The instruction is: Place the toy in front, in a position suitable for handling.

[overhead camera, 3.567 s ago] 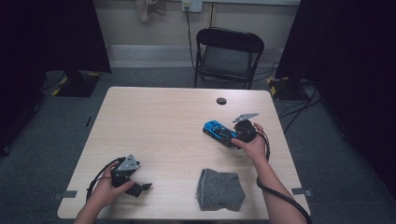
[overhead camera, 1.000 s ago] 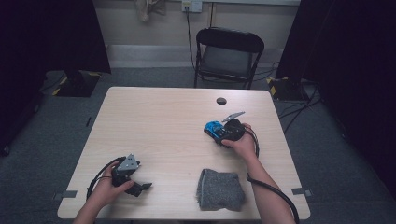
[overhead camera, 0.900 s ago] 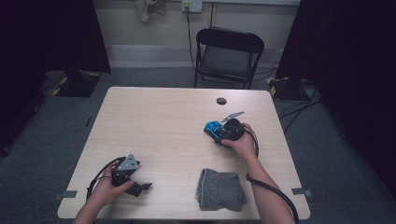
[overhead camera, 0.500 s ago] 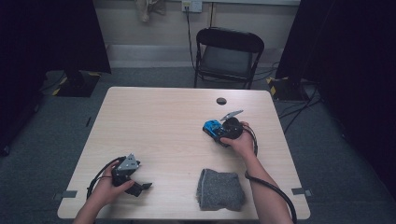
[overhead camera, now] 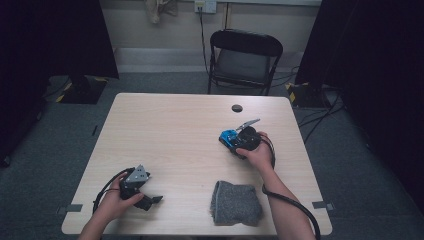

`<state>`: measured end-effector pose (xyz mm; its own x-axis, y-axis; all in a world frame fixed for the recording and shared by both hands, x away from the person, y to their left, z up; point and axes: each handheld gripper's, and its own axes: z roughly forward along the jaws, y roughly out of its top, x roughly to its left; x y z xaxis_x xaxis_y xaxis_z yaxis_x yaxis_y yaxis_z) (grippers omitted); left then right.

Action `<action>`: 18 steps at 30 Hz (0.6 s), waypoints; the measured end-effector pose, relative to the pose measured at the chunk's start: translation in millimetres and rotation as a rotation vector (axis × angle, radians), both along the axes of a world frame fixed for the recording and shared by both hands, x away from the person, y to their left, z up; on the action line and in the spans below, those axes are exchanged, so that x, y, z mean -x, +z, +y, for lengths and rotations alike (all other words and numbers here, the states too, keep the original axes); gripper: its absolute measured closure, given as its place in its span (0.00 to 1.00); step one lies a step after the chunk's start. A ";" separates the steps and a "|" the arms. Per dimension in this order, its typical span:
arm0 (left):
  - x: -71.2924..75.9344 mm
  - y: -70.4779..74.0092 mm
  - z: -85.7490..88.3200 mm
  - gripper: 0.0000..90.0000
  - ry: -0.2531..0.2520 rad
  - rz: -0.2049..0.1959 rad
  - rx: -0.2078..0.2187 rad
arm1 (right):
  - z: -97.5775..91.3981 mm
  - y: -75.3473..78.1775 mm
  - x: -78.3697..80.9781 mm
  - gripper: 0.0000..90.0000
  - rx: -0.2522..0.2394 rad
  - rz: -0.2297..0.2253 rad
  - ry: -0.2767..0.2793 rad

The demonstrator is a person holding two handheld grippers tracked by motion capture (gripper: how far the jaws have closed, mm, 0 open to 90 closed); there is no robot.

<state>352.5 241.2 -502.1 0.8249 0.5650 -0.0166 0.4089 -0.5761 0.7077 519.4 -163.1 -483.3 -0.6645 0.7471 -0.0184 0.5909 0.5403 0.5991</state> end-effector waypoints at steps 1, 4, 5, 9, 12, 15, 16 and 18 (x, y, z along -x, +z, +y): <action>-0.1 0.0 0.0 0.00 0.000 0.000 0.000 | -1.7 2.3 0.1 0.29 0.000 0.006 -0.002; -0.3 0.0 0.1 0.00 0.000 -0.004 -0.002 | -3.4 3.8 0.3 0.29 -0.005 0.005 -0.005; -0.4 0.2 0.2 0.00 0.002 -0.009 -0.006 | -4.3 4.6 0.5 0.29 -0.006 0.006 -0.007; -0.4 0.1 0.1 0.00 0.001 -0.006 -0.003 | -10.3 9.6 1.4 0.29 -0.038 -0.001 -0.030; -0.4 -0.1 -0.3 0.00 0.001 0.001 0.002 | -11.6 14.3 3.4 0.32 -0.027 -0.007 -0.021; -0.4 -0.1 -0.4 0.00 0.001 0.000 0.002 | -11.6 13.8 5.4 0.32 -0.034 -0.005 -0.019; -0.4 -0.2 -0.4 0.00 0.001 0.000 0.002 | -12.1 14.1 5.4 0.32 -0.050 0.001 -0.020; -0.5 -0.1 -0.4 0.00 0.001 0.000 0.002 | -11.7 16.8 6.4 0.32 -0.051 -0.015 -0.023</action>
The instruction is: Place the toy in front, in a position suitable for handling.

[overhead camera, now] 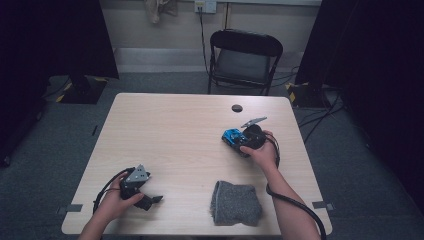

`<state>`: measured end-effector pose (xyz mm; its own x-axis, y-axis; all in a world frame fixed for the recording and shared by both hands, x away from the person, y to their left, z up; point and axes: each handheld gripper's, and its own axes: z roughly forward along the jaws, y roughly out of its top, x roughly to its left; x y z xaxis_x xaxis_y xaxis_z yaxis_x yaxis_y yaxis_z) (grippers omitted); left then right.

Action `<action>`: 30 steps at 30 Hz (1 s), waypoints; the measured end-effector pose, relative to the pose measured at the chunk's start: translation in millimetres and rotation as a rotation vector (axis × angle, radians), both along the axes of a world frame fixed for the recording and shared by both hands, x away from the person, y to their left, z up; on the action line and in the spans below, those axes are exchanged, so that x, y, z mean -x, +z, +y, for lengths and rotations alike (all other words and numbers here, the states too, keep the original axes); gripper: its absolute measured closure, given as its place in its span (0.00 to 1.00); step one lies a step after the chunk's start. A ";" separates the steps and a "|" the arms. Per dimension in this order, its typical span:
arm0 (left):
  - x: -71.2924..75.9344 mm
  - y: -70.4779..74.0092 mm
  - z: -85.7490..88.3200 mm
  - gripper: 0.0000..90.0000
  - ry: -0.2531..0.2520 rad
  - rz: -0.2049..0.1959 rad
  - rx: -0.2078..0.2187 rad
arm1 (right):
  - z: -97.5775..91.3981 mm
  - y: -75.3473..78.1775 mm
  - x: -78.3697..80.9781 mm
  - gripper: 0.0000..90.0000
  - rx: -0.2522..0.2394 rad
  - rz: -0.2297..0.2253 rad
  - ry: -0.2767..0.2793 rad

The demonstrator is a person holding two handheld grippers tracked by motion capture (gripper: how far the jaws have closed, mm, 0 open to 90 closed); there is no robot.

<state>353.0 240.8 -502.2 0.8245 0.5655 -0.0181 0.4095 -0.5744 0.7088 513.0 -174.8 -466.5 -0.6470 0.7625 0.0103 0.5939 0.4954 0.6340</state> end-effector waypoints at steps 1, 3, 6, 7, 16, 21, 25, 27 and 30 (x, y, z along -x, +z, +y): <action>0.0 0.0 0.0 0.00 0.000 0.000 0.000 | 0.0 0.0 0.0 0.32 0.000 0.000 0.000; 0.0 0.0 0.0 0.00 0.000 0.000 0.000 | 0.0 2.8 0.2 0.32 -0.006 -0.007 -0.004; 0.0 0.0 0.0 0.00 0.000 0.000 0.000 | 1.1 8.9 1.1 0.32 -0.014 -0.015 0.008; 0.0 0.0 0.0 0.00 0.000 0.000 0.000 | 1.1 8.9 1.1 0.32 -0.014 -0.015 0.008; 0.0 0.0 0.0 0.00 0.000 0.000 0.000 | 22.6 20.8 14.2 0.32 -0.055 -0.034 0.062; 0.0 0.0 0.0 0.00 -0.001 0.001 0.000 | 37.8 20.7 19.5 0.32 -0.074 -0.033 0.097; 0.1 0.0 -0.1 0.00 0.001 0.000 0.000 | 58.3 15.2 27.5 0.32 -0.082 -0.023 0.144; 0.1 0.0 -0.1 0.00 0.001 0.000 0.000 | 65.2 12.6 30.9 0.32 -0.082 -0.018 0.163; 0.1 -0.1 -0.1 0.00 0.001 -0.001 0.000 | 73.3 6.4 36.3 0.32 -0.088 -0.010 0.184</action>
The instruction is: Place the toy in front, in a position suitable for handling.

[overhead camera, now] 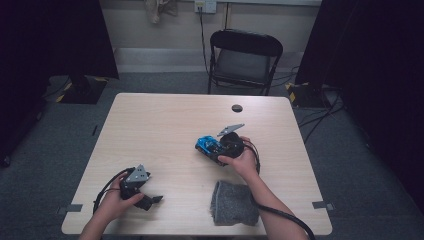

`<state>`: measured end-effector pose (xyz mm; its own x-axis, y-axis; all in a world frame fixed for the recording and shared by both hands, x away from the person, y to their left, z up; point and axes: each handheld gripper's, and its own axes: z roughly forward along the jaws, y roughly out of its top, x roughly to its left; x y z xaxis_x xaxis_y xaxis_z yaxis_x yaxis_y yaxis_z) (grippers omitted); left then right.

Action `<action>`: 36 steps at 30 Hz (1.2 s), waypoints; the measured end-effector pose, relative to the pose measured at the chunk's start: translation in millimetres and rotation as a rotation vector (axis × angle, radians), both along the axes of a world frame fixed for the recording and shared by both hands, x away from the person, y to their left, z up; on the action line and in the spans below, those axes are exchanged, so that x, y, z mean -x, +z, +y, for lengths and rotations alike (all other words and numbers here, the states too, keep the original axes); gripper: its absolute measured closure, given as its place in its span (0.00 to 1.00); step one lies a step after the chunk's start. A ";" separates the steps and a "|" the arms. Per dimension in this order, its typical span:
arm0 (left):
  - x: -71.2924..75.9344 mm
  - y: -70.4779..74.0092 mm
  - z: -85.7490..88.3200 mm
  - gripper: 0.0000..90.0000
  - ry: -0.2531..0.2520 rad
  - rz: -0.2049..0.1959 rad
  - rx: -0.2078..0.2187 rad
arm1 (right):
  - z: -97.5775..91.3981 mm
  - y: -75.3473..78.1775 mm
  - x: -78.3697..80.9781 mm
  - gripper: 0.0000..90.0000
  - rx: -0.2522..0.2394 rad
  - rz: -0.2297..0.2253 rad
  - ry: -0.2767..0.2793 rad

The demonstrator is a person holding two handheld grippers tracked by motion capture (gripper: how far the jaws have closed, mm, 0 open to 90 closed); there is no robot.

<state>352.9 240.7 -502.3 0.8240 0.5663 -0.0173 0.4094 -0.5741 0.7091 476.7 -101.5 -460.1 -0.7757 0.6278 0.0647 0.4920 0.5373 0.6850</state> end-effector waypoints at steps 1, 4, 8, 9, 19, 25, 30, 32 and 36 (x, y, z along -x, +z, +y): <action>0.0 0.0 0.0 0.00 0.000 0.000 0.000 | 0.0 0.0 0.0 0.32 0.000 0.000 0.000; 0.0 0.0 0.0 0.00 0.000 0.000 -0.001 | 6.9 -12.7 6.4 0.32 0.013 0.019 0.030; -0.1 0.1 0.1 0.00 0.000 0.000 -0.001 | 8.7 -20.4 10.5 0.32 0.010 0.014 0.044; -0.1 0.1 0.1 0.00 0.000 0.000 -0.001 | 8.7 -20.4 10.5 0.32 0.010 0.014 0.044; -0.1 0.0 0.0 0.00 0.000 0.000 -0.001 | 7.1 -27.0 10.5 0.31 0.042 -0.003 0.070; -0.1 0.1 0.0 0.00 0.000 0.000 -0.001 | 5.0 -27.2 8.5 0.31 0.029 -0.007 0.040; -0.1 0.1 0.0 0.00 0.000 0.001 -0.001 | 2.9 -27.4 6.8 0.31 0.045 -0.019 0.032; -0.1 0.1 0.0 0.00 0.000 0.001 -0.001 | 2.2 -27.4 6.3 0.31 0.038 -0.019 0.024; 0.0 0.0 0.0 0.00 0.000 0.001 0.000 | 0.4 -28.6 5.4 0.31 0.030 -0.017 0.027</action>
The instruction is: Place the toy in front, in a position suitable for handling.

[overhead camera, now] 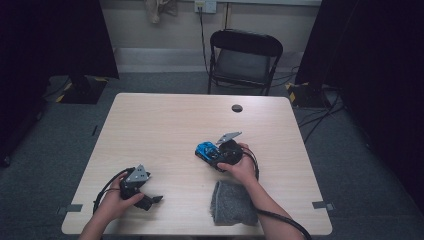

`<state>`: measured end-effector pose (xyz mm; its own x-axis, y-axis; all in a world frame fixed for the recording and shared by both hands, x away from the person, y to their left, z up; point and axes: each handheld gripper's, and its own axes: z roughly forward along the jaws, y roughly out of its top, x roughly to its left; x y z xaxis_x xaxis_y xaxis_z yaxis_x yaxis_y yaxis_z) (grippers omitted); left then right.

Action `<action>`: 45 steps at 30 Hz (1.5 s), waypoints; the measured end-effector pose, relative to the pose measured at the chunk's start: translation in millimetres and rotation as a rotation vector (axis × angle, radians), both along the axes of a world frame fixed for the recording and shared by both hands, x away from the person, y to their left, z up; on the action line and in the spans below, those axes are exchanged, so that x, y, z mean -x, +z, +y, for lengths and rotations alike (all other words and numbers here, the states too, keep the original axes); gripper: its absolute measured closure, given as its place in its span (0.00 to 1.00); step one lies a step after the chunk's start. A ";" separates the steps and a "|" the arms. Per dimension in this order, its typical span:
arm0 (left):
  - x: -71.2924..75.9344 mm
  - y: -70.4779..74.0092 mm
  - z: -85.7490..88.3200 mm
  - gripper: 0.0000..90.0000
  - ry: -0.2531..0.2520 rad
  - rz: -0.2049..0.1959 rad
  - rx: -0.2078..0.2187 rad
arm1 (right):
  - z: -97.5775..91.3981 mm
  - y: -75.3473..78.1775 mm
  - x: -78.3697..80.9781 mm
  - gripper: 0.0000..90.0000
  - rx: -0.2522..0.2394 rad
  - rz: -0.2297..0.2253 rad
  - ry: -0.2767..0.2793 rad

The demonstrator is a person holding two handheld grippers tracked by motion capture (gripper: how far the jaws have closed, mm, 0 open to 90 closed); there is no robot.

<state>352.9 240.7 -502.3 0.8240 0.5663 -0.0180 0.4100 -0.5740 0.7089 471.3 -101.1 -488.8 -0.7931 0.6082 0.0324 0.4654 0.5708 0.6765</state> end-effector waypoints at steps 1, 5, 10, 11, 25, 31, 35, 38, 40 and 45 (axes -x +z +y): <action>0.0 0.0 0.0 0.00 0.000 0.000 0.000 | 0.0 0.0 0.0 0.31 0.000 0.000 0.000; 0.0 0.0 0.0 0.00 0.000 -0.001 -0.001 | -0.3 -0.7 0.5 0.31 -0.003 -0.007 0.002; 0.0 0.0 0.1 0.00 -0.001 -0.001 -0.001 | -0.9 -0.8 0.7 0.31 -0.004 -0.005 0.002; 0.0 0.0 0.0 0.00 0.000 -0.001 0.000 | -0.6 -0.7 0.8 0.31 -0.001 -0.006 0.004; 0.0 0.0 0.0 0.00 0.000 -0.001 0.000 | -2.0 -0.7 1.1 0.30 0.001 -0.003 0.006; 0.0 0.0 0.0 0.00 0.000 -0.001 0.000 | -3.6 -1.3 0.2 0.25 -0.001 0.005 -0.006; 0.0 0.0 0.0 0.00 0.000 -0.001 0.000 | -4.5 -1.2 -0.1 0.25 0.000 0.012 -0.004; 0.0 0.0 0.0 0.00 0.000 -0.001 0.000 | -4.3 -0.4 0.3 0.25 0.006 0.006 0.002; 0.0 0.0 0.0 0.00 0.000 -0.001 -0.001 | -4.2 -0.4 0.2 0.25 0.007 0.007 0.002; 0.0 0.0 0.0 0.00 0.000 0.000 0.000 | -4.1 -0.4 0.0 0.24 0.006 0.008 -0.003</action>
